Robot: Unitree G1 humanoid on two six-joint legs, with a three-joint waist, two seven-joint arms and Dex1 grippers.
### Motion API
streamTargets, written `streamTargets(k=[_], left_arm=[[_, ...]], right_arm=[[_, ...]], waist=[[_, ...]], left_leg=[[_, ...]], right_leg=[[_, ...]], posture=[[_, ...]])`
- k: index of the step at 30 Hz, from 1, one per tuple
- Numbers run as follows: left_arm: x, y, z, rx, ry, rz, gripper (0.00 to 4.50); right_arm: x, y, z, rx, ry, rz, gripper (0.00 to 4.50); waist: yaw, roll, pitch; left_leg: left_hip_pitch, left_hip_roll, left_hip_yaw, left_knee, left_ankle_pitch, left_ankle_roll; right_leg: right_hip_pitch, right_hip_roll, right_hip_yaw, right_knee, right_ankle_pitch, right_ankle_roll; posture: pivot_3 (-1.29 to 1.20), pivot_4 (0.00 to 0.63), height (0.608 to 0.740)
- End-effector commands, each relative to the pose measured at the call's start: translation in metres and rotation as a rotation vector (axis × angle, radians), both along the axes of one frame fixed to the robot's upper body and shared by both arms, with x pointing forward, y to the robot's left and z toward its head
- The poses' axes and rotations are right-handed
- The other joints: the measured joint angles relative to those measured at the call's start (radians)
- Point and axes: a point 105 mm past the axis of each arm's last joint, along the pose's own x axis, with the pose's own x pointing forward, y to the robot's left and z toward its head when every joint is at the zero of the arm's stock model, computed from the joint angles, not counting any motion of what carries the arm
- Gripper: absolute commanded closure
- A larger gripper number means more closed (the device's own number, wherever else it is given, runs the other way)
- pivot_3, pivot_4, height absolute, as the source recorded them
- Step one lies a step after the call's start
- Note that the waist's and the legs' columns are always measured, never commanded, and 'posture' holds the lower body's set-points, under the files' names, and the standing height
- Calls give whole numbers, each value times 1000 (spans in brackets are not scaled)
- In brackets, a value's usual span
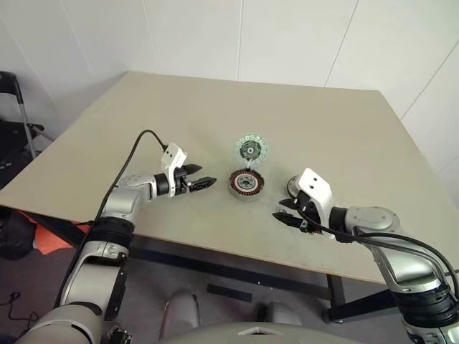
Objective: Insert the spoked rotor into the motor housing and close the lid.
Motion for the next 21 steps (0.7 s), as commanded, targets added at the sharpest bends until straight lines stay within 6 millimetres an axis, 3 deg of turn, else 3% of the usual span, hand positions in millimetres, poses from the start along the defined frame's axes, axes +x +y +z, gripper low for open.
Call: streamTargets(k=[1, 8, 14, 18, 21], left_arm=[[-2, -13, 17, -19, -52, -58, 168], [-4, -16, 17, -19, -51, -70, 168], [-3, -14, 16, -10, -57, -65, 168], [-2, -14, 15, -7, -60, -65, 168], [-2, -14, 14, -5, -60, -64, 168]], right_arm=[[1, -7, 0, -28, -27, -22, 2587], [-2, -14, -11, -54, -16, -64, 2587], [-10, -15, -17, -50, -7, -92, 2587], [10, -23, -8, -12, -2, -134, 2587], [12, -25, -8, -9, 3, -145, 2587]], waist=[[1, 0, 0], [-1, 0, 0], [1, 0, 0], [-3, 0, 0], [-2, 0, 0]], left_leg=[[0, 0, 0, 0, 0, 0], [0, 0, 1, -3, 0, 0], [0, 0, 1, -3, 0, 0], [1, 0, 1, -3, 0, 0], [1, 0, 1, -2, 0, 0]], right_leg=[[0, 0, 0, 0, 0, 0], [-1, 0, -1, -1, 3, -4], [-1, 0, 0, -1, -1, 1], [0, 0, 0, -1, -1, 1], [0, 0, 0, -1, -1, 1]], posture=[[0, 0, 740], [0, 0, 740], [0, 0, 740], [0, 0, 740], [0, 0, 740]])
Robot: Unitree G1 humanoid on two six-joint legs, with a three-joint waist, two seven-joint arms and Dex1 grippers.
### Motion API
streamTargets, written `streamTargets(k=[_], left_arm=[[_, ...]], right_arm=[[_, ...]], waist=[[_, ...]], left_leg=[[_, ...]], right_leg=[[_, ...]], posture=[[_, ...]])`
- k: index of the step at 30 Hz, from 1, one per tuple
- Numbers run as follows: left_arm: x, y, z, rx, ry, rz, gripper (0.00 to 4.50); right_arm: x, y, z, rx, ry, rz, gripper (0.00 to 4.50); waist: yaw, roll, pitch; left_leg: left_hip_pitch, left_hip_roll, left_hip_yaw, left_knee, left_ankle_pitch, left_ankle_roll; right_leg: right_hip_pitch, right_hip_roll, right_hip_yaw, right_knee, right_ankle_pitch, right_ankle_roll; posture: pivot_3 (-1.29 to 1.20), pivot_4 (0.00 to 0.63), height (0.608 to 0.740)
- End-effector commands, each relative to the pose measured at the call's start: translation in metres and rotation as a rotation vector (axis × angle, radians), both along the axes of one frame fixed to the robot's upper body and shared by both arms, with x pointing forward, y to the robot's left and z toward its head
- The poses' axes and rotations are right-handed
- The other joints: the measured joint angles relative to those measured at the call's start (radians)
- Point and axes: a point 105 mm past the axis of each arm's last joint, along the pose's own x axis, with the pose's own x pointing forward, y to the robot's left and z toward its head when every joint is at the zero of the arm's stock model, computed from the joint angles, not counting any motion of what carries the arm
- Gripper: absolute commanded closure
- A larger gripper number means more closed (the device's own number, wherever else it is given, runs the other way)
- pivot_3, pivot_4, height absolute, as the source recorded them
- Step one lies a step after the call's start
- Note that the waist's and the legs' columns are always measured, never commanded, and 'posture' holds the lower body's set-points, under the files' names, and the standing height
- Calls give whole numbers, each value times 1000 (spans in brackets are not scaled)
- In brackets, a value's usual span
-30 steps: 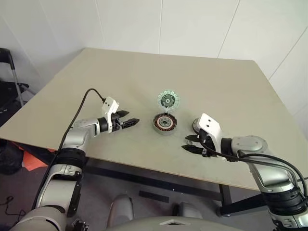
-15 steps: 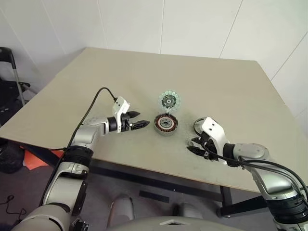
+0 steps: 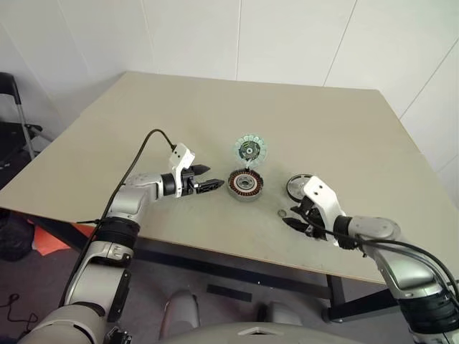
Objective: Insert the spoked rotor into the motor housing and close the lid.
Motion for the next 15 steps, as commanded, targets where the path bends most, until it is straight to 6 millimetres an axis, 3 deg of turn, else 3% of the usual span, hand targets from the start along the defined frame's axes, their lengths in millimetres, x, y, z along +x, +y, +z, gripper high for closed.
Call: streamTargets(k=[1, 8, 15], left_arm=[[2, 0, 10, -1, -47, -11, 168], [4, 5, 9, 6, -52, 5, 168], [5, 8, 8, 11, -55, 15, 168]], right_arm=[[4, -1, 8, 18, -23, -8, 2587], [4, 0, 10, 17, -21, -5, 2587], [2, 7, 10, 25, -22, 19, 2587]], waist=[[2, 0, 0], [3, 0, 0], [3, 0, 0]], left_leg=[[0, 0, 0, 0, 0, 0], [-1, 0, 0, 0, 0, 0], [-1, 0, 0, 0, 0, 0]], right_leg=[[0, 0, 0, 0, 0, 0], [0, 0, 0, 0, 3, -6], [0, 0, 0, 0, 0, -1]], posture=[[0, 0, 740], [0, 0, 740], [0, 0, 740]])
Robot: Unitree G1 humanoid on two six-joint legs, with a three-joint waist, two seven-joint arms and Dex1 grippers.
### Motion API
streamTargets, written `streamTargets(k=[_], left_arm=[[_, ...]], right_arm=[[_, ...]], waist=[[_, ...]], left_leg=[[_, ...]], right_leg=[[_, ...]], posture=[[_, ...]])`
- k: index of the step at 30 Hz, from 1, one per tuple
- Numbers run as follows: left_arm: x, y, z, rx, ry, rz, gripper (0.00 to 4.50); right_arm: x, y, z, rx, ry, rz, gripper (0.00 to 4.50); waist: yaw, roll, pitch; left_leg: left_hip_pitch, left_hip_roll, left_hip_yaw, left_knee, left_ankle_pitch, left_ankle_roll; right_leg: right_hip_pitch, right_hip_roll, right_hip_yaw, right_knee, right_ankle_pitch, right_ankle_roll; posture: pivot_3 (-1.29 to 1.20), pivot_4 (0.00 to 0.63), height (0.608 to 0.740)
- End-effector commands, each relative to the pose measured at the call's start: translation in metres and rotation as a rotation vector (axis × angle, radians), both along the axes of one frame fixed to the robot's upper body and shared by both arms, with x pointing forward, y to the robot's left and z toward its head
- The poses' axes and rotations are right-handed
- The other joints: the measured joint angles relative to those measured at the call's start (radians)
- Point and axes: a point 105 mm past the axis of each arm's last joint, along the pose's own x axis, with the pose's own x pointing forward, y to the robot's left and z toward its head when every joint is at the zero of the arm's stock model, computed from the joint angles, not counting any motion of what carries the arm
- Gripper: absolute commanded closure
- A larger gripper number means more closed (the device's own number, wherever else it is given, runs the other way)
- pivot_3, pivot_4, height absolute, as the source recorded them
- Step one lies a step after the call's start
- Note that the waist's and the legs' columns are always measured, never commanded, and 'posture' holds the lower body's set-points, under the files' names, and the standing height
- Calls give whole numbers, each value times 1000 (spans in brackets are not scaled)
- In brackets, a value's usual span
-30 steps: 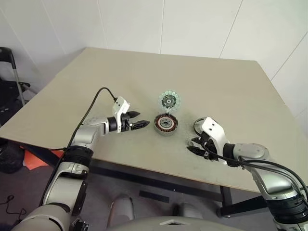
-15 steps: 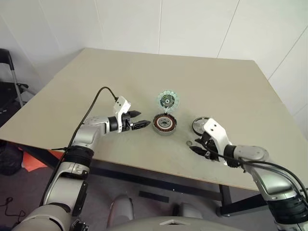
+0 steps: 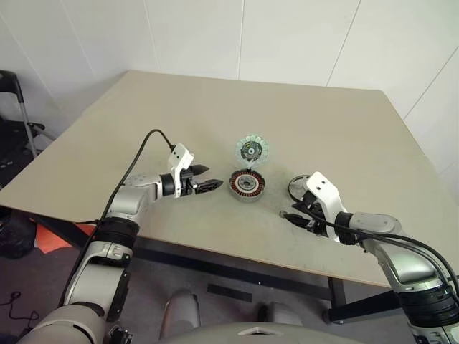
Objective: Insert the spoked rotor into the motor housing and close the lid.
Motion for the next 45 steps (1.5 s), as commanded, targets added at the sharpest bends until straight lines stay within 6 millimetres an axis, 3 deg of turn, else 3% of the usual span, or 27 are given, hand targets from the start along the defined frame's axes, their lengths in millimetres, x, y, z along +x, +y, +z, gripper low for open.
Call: streamTargets(k=[1, 24, 27, 29, 34, 40, 45], left_arm=[[3, 3, 11, 1, -51, 2, 168], [7, 9, 12, 14, -66, 28, 168], [8, 9, 13, 15, -70, 31, 168], [8, 9, 13, 16, -72, 33, 168], [9, 11, 13, 17, -73, 38, 168], [9, 9, 13, 15, -71, 36, 168], [8, 5, 13, 9, -68, 25, 168]], right_arm=[[1, 9, 12, 15, -44, 36, 2587], [-3, 8, -1, -31, -1, 51, 2587], [-3, 5, -4, -38, 8, 45, 3173], [-4, 4, -5, -39, 12, 46, 3826], [-1, 1, -4, -55, -9, 43, 3852], [8, 19, 21, -1, -122, 105, 3852], [14, 41, 55, 42, -240, 175, 3852]], waist=[[0, 0, 0], [0, 0, 0], [0, 0, 0], [0, 0, 0], [0, 0, 0], [0, 0, 0], [-2, 0, 0]], left_leg=[[0, 0, 0, 0, 0, 0], [0, 0, 0, 0, 0, 0], [0, 0, 0, 0, 0, 0], [0, 0, 0, 0, 0, 0], [0, 0, 0, 0, 0, 0], [0, 0, 0, 0, 0, 0], [0, 0, 0, 0, 0, 0]], right_leg=[[0, 0, 0, 0, 0, 0], [0, 0, 0, 0, 2, -3], [0, 0, 0, 0, 1, -2], [0, 0, 0, 0, 1, -2], [0, 0, 0, 0, 1, -2], [0, 0, 0, 0, 1, -2], [0, 0, 0, 1, 2, -3]], posture=[[0, 0, 740], [0, 0, 740], [0, 0, 740], [0, 0, 740], [0, 0, 740], [0, 0, 740], [0, 0, 740]])
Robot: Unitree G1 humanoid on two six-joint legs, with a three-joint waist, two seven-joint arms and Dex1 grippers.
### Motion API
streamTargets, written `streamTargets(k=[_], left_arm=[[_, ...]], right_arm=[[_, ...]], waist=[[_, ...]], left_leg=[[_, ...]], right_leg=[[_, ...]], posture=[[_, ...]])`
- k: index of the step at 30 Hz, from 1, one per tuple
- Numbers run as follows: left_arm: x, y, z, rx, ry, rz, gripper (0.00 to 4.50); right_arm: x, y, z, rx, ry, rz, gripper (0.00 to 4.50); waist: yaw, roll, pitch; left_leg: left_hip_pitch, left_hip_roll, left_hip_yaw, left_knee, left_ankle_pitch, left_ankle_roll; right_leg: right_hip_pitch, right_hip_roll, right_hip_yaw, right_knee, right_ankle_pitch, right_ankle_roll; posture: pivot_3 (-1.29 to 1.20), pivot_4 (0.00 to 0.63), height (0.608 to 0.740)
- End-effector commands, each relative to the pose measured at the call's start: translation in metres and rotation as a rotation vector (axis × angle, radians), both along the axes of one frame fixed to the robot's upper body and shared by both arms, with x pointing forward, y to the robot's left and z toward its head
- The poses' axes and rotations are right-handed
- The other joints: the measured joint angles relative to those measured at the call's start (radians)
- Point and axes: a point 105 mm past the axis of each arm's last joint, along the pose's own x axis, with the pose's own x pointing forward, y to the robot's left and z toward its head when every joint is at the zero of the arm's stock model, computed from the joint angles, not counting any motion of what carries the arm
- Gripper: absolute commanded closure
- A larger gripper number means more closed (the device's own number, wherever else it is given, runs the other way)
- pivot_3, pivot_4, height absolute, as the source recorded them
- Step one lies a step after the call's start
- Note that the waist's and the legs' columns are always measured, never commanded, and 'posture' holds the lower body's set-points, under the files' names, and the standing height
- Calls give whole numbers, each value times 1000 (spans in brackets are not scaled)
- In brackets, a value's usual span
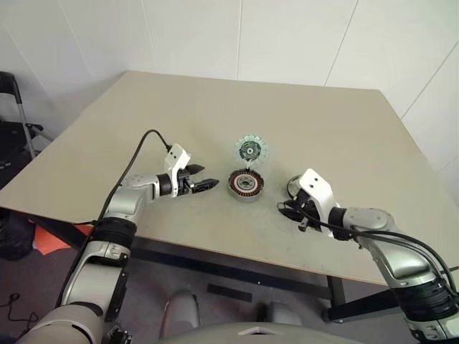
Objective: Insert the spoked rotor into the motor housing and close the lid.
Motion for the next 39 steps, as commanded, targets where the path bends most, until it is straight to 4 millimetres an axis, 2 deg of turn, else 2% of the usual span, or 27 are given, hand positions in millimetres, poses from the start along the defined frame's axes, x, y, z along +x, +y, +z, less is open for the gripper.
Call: streamTargets(k=[1, 5, 7, 9, 15, 21, 32, 39], left_arm=[[4, -3, 14, -15, -51, -10, 168], [4, -6, 14, -18, -51, -16, 168], [3, -7, 14, -19, -51, -18, 168], [3, -7, 14, -20, -51, -19, 168], [2, -4, 15, -18, -54, -7, 168], [1, 3, 14, -13, -55, 12, 168], [1, 1, 14, -13, -56, 11, 168], [2, -1, 14, -14, -58, 2, 168]], right_arm=[[4, 20, 39, 37, -142, 80, 3852], [2, 28, 51, 32, -175, 109, 3852], [36, 37, 58, 50, -178, 102, 3852], [59, 45, 52, 55, -163, 99, 3852], [88, 56, 40, 41, -166, 87, 3852], [86, 63, 37, 46, -161, 132, 3852], [62, 63, 39, 42, -147, 200, 3852], [63, 59, 29, 33, -121, 172, 3852]], waist=[[1, 0, 0], [6, 0, 0], [-4, 0, 0], [-21, 0, 0], [-22, 0, 0], [-22, 0, 0], [-20, 0, 0], [-21, 0, 0]], left_leg=[[0, 0, 0, 0, 0, 0], [0, 0, 0, 0, 0, 0], [0, 0, 0, 0, 0, 0], [0, 0, 1, 1, 1, -1], [-2, 0, 0, 1, 1, -2], [-11, 0, 0, 2, 1, -2], [-7, 1, 0, 5, 0, 0], [-5, 1, 0, 4, 0, 0]], right_leg=[[0, 0, 0, 0, 1, -1], [0, 0, 0, 0, 1, -2], [1, 0, 0, 0, 1, -2], [-2, 0, 0, 2, 1, -2], [-2, 0, -1, 3, 2, -4], [-8, 0, -2, 1, 3, -4], [-4, 0, -1, 2, 3, -4], [-2, 0, -1, 2, 3, -5]], posture=[[0, 0, 740], [0, 0, 740], [0, 0, 740], [0, 0, 740], [0, 0, 740], [0, 0, 740], [0, 0, 740], [0, 0, 740]])
